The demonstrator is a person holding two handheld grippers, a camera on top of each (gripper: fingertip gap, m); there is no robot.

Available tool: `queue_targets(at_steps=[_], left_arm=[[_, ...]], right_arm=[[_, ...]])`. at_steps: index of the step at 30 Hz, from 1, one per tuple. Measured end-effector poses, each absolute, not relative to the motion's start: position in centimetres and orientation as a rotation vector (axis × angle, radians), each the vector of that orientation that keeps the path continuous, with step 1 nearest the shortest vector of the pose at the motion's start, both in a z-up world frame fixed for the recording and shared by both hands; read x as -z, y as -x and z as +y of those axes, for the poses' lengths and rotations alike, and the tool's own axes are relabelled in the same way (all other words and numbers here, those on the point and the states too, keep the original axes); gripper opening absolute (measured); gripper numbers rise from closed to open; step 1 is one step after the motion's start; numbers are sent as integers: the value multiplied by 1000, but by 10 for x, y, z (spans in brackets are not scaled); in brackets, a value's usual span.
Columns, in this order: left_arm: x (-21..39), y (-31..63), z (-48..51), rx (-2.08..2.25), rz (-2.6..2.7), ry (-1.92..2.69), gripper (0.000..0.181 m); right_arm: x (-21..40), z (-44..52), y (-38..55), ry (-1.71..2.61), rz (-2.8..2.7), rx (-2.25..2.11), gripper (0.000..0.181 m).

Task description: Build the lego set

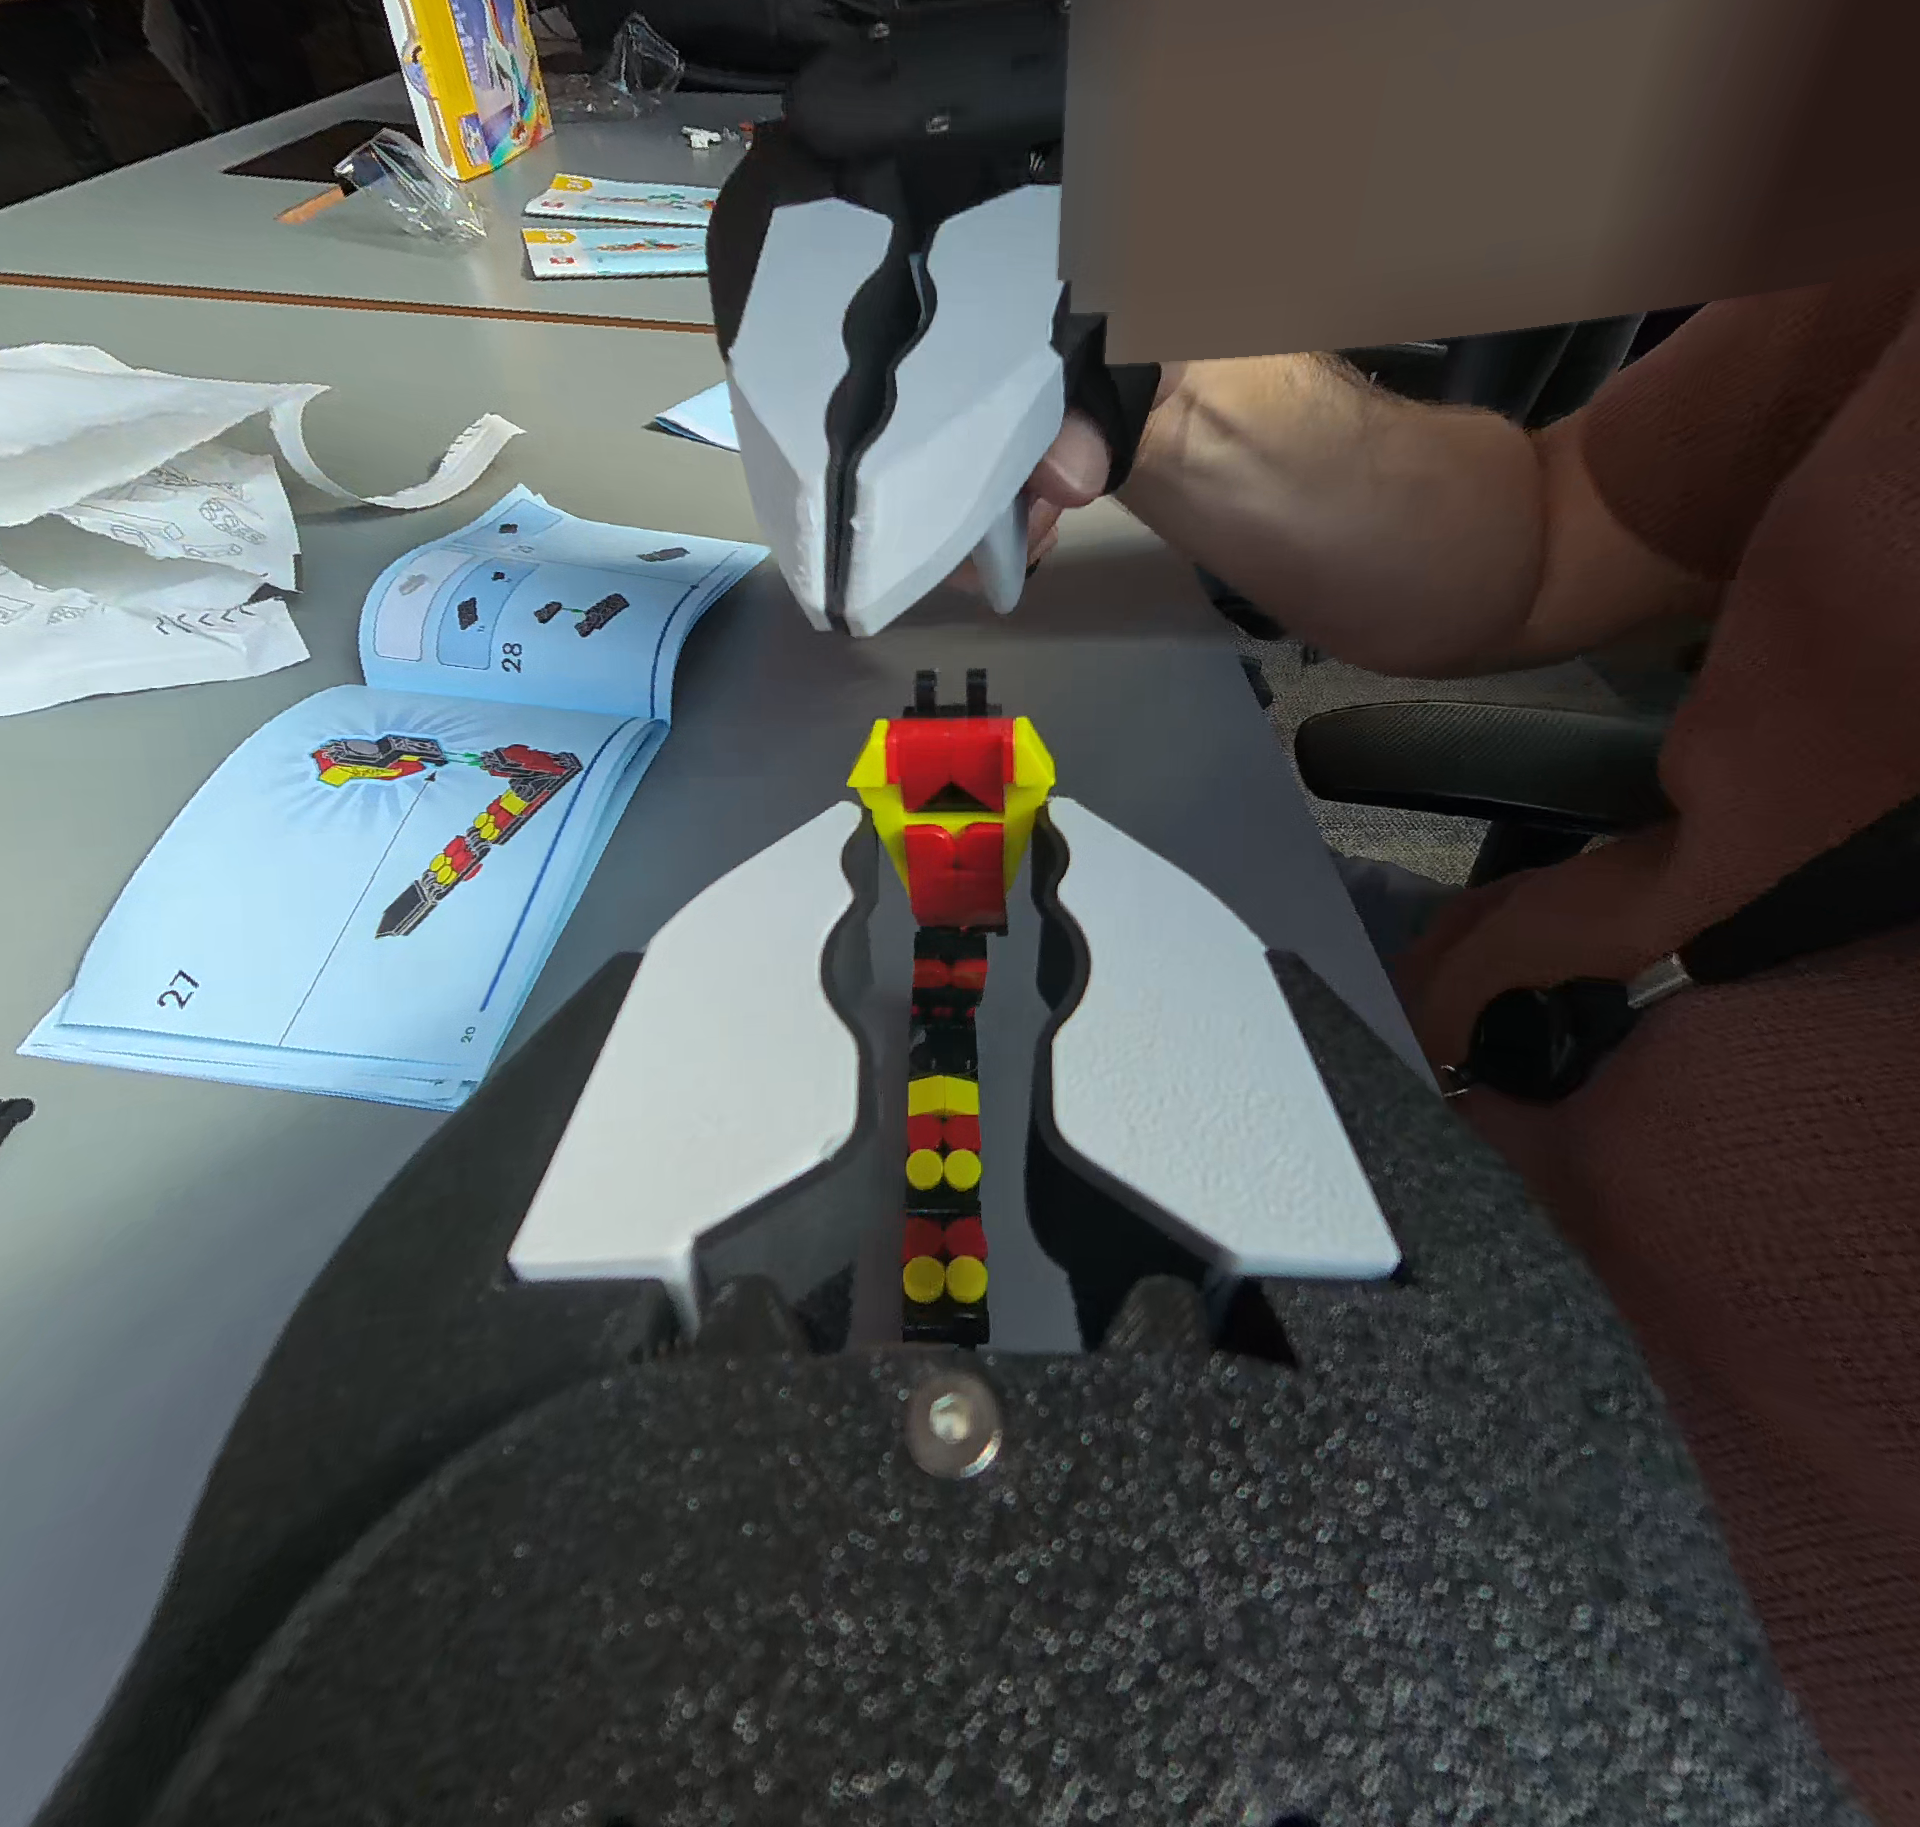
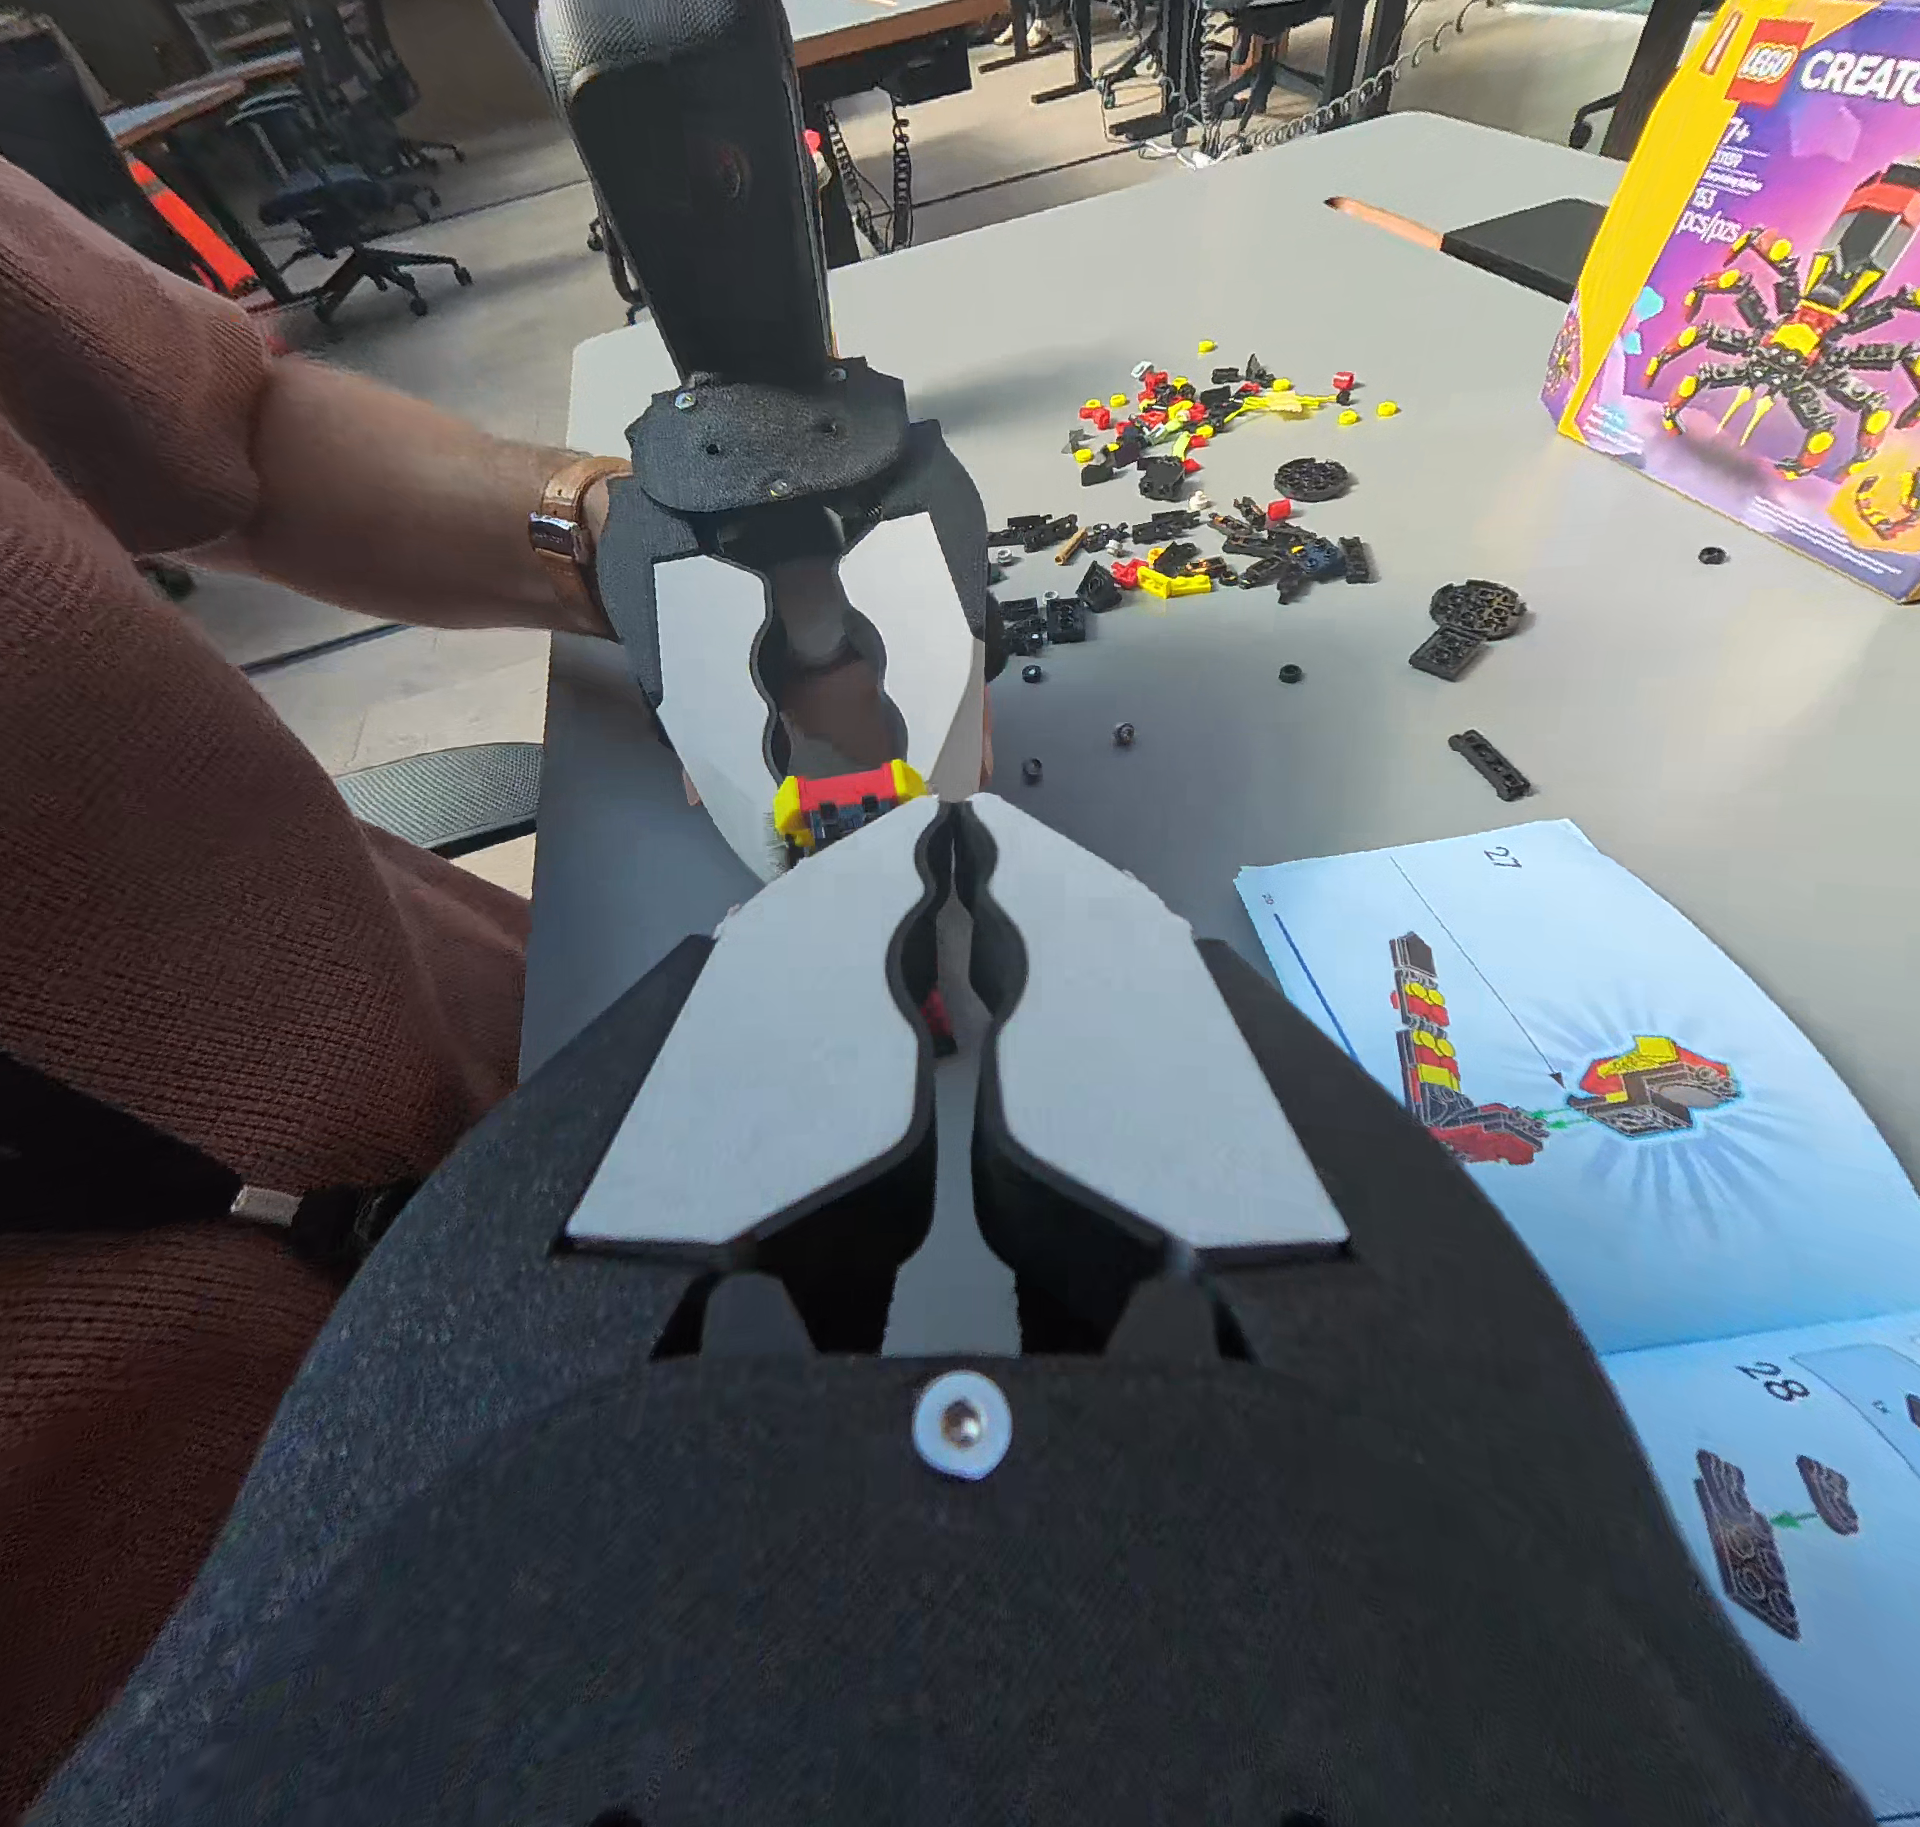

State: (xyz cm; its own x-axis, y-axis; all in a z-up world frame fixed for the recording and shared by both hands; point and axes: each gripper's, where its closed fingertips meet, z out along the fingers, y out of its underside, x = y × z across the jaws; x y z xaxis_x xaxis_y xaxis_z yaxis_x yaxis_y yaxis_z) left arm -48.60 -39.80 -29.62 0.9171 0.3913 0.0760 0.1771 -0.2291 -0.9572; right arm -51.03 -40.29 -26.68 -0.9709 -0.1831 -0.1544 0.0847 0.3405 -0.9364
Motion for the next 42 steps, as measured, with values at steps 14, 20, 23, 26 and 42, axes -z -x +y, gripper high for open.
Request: queue_targets(at_steps=[14,20,23,26,42], left_arm=[[301,485,-401,-229,-454,1878,28],[303,486,-404,-266,-418,1861,27],[305,487,-402,-263,-437,1848,27],[305,488,-399,-263,-430,1846,27],[311,493,-398,-270,-444,1847,26]], right_arm=[[294,-405,505,45,2478,1568,6],[335,-381,492,146,2580,1382,18],[346,-385,488,236,2652,1330,25],[351,-391,485,284,2680,1293,33],[355,-411,484,318,2667,1290,18]])
